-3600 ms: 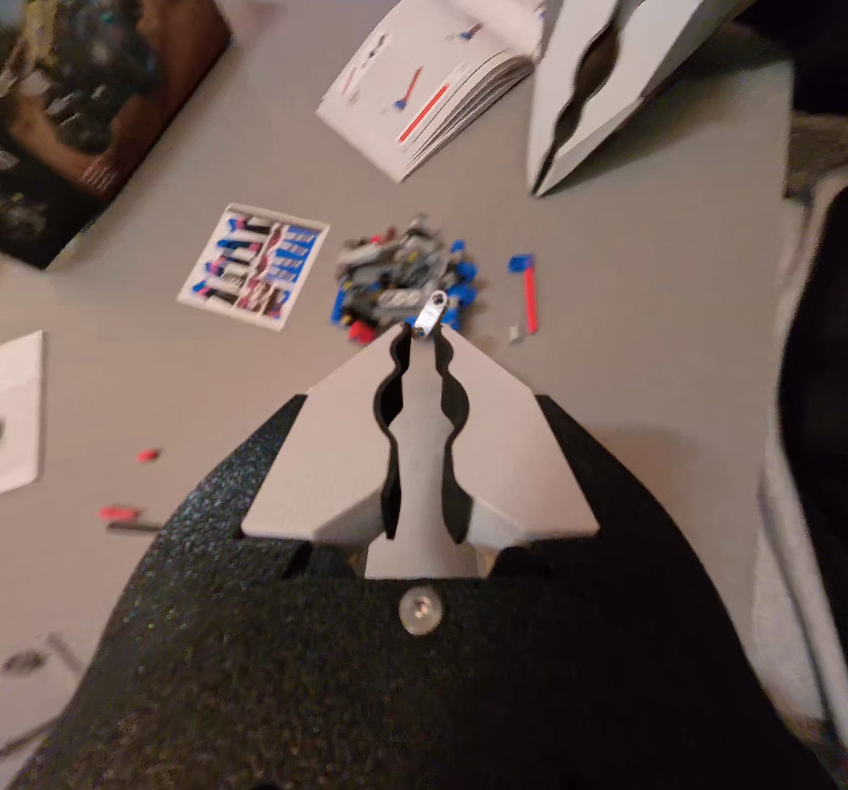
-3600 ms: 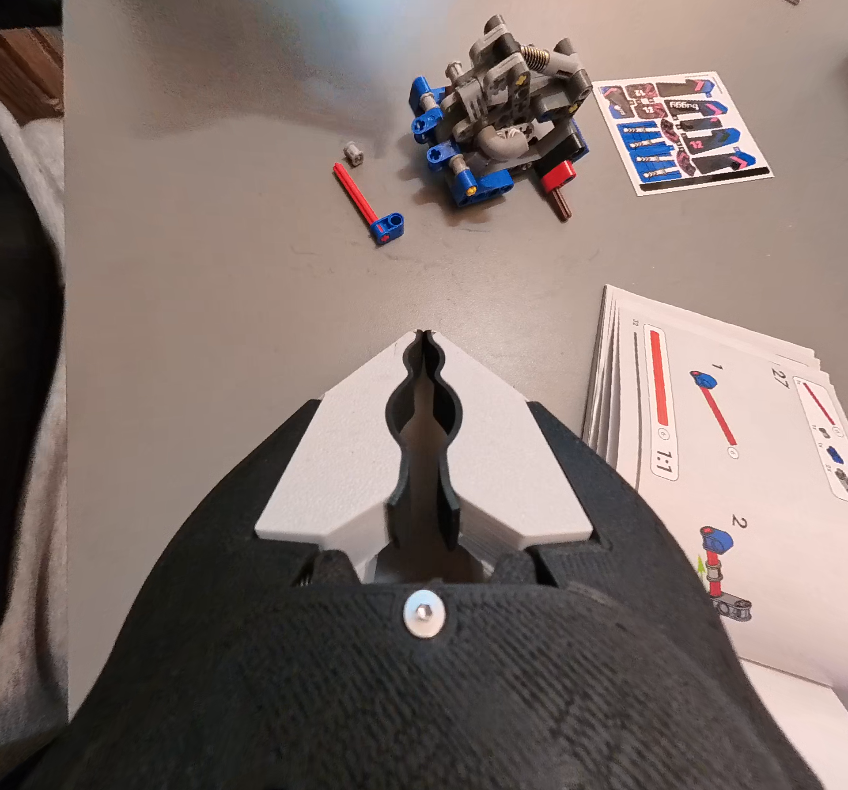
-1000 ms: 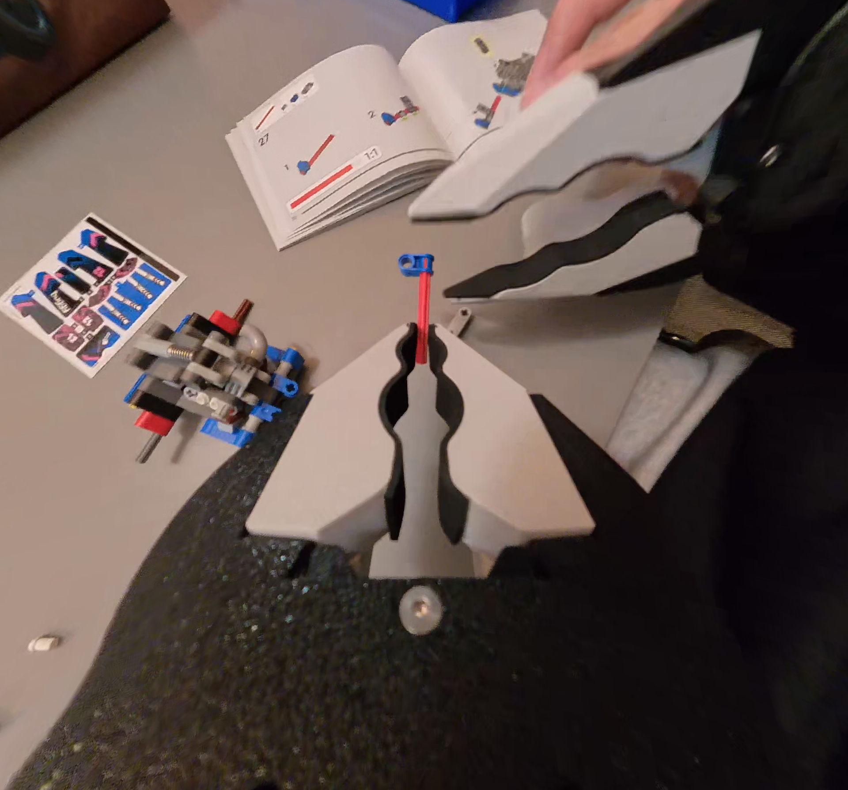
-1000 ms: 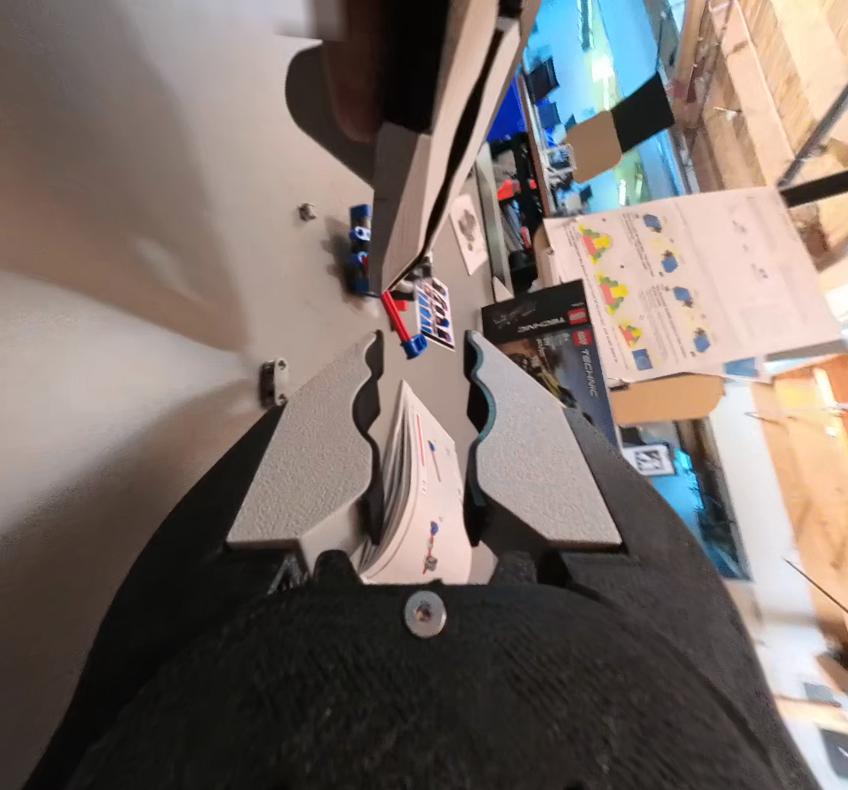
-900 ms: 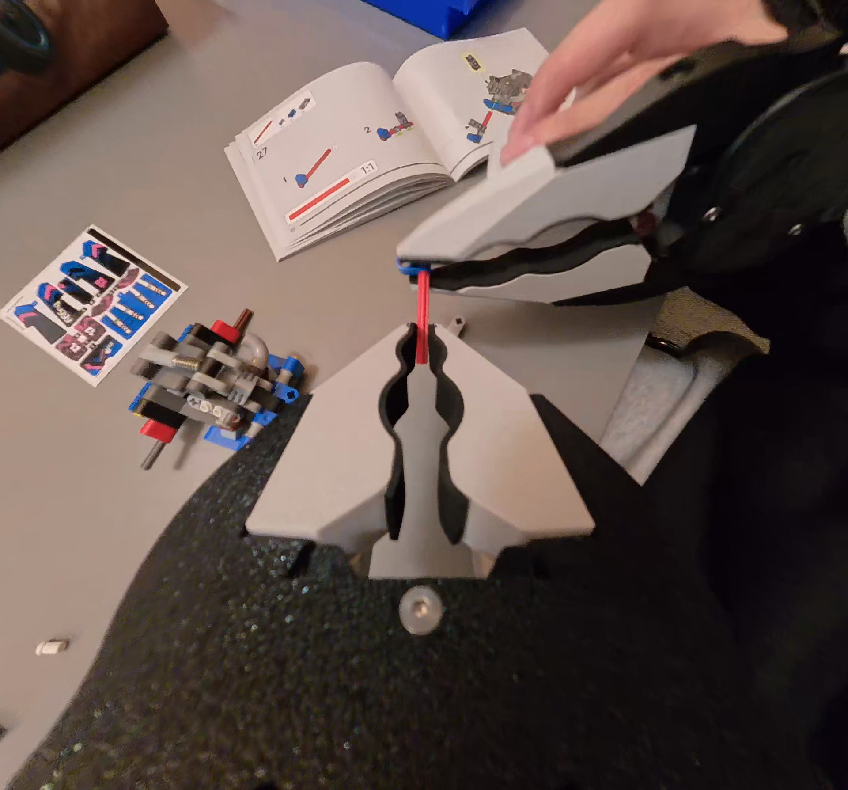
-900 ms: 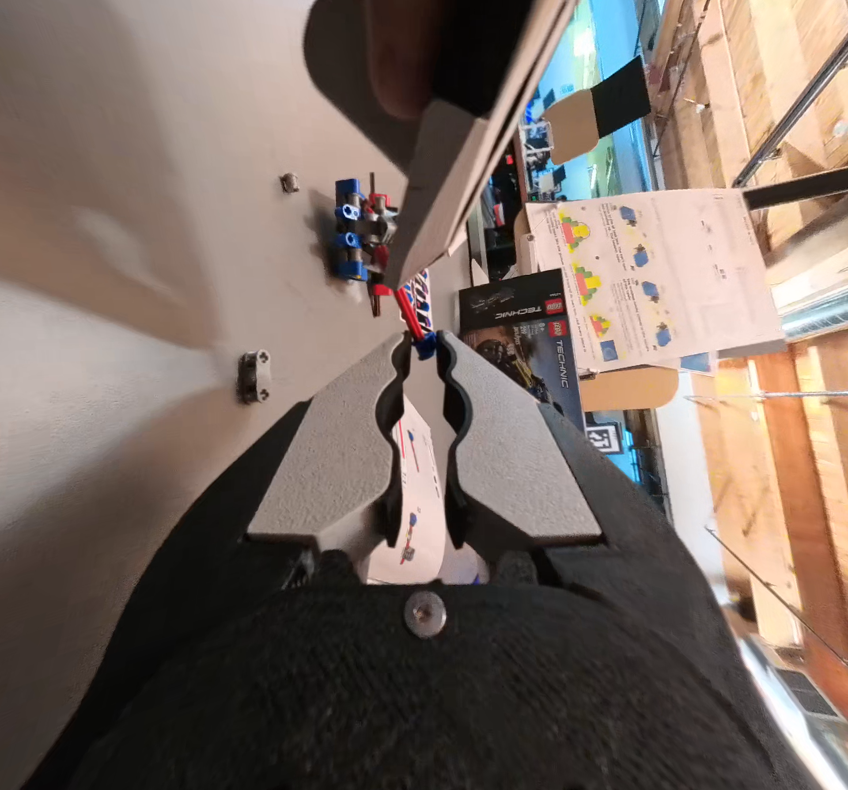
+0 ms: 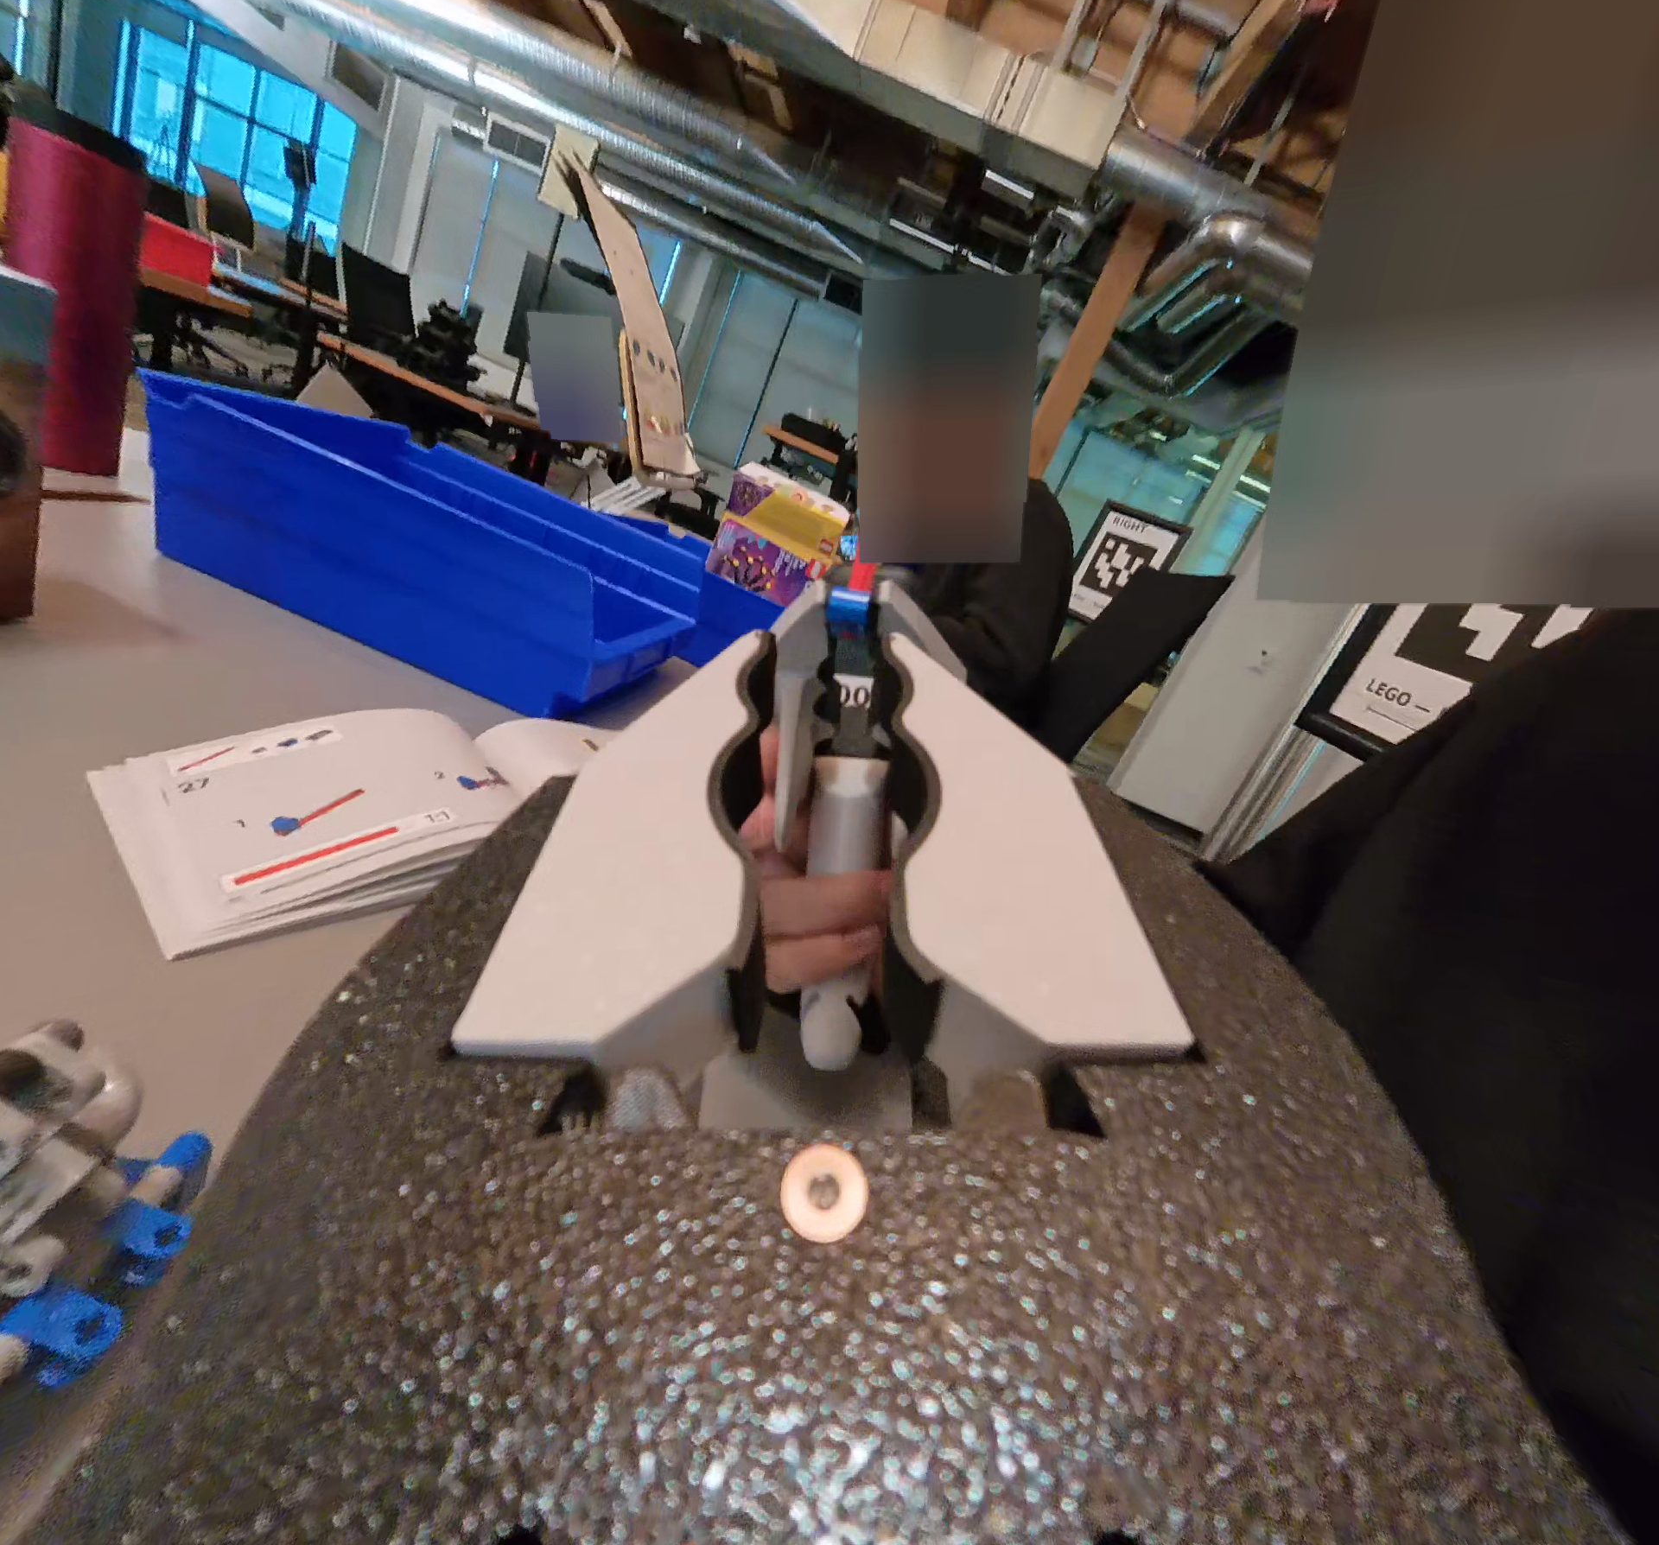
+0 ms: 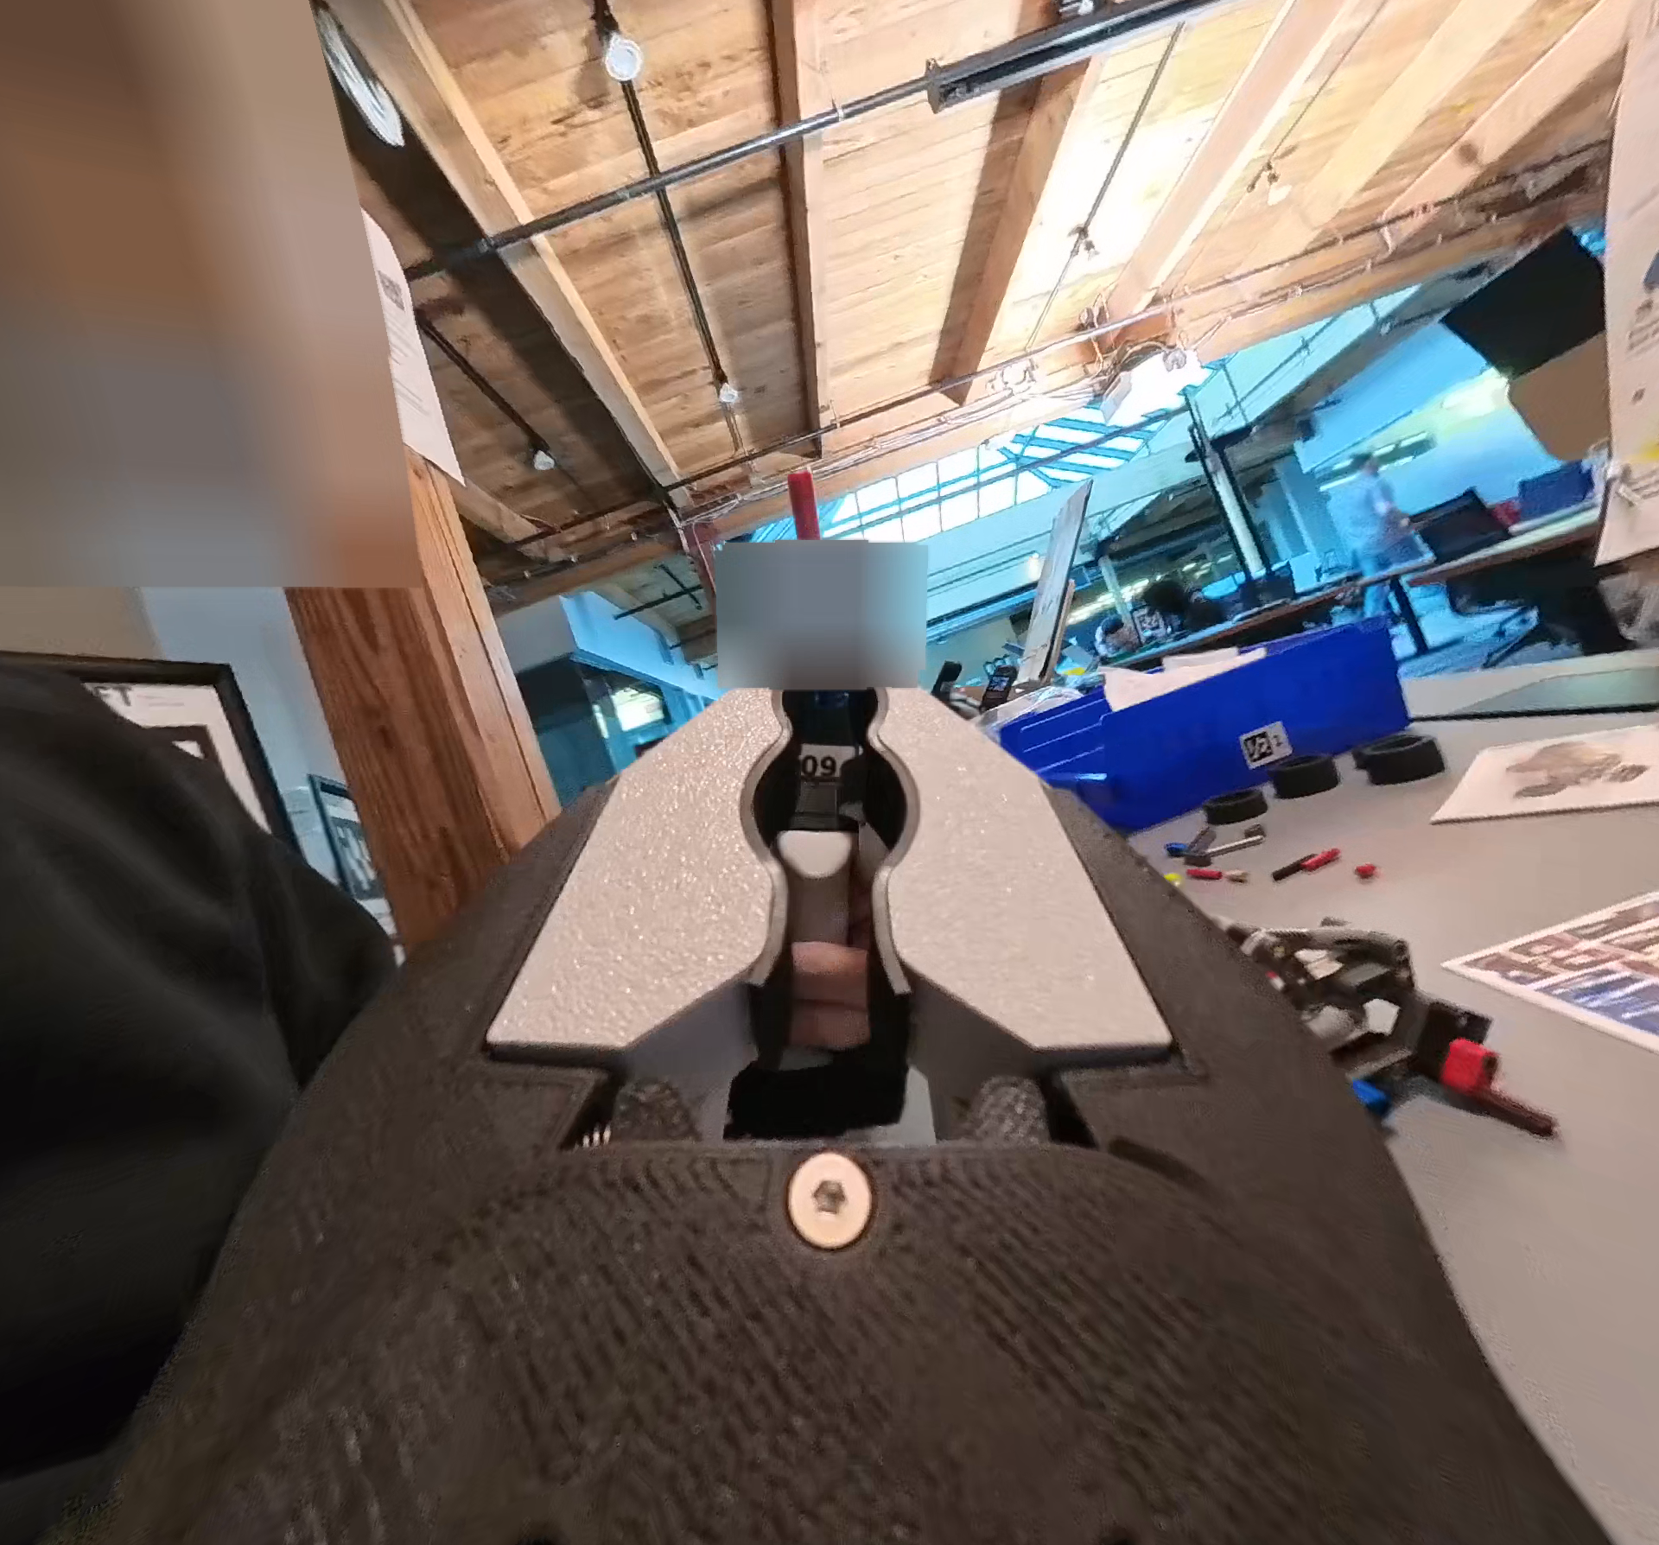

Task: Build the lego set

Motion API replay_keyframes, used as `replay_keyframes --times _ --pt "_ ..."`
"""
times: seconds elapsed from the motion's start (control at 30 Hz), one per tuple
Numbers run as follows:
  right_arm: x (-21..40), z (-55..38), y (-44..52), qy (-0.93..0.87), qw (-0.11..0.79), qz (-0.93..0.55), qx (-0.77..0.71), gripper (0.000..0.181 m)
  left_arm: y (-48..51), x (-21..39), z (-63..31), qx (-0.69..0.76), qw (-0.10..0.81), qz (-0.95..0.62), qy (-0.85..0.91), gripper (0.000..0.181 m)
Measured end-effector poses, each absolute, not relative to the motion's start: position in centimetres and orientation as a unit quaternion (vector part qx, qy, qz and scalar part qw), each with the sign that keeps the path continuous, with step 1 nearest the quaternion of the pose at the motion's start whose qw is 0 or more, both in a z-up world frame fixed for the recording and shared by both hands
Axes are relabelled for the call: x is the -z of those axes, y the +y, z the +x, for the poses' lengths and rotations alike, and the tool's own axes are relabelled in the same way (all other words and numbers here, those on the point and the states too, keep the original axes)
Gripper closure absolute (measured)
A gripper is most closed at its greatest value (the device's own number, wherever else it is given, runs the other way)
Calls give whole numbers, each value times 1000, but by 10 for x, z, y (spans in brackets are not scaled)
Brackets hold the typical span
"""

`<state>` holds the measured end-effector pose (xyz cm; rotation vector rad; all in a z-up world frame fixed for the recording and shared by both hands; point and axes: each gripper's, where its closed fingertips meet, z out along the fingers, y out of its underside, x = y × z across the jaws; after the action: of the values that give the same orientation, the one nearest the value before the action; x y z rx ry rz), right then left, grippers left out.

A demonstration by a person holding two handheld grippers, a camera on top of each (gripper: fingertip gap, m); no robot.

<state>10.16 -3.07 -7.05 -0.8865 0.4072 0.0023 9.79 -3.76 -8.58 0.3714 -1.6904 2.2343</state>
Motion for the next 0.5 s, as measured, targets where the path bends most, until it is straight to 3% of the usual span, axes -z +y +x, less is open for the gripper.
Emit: replay_keyframes --times 0.07,0.5 --pt "74 101 -26 200 882 -426 -29 176 -33 85 97 -789 149 121 -584 172" --pt "83 108 -22 223 874 -431 -21 175 -27 93 105 -782 82 139 -601 174"
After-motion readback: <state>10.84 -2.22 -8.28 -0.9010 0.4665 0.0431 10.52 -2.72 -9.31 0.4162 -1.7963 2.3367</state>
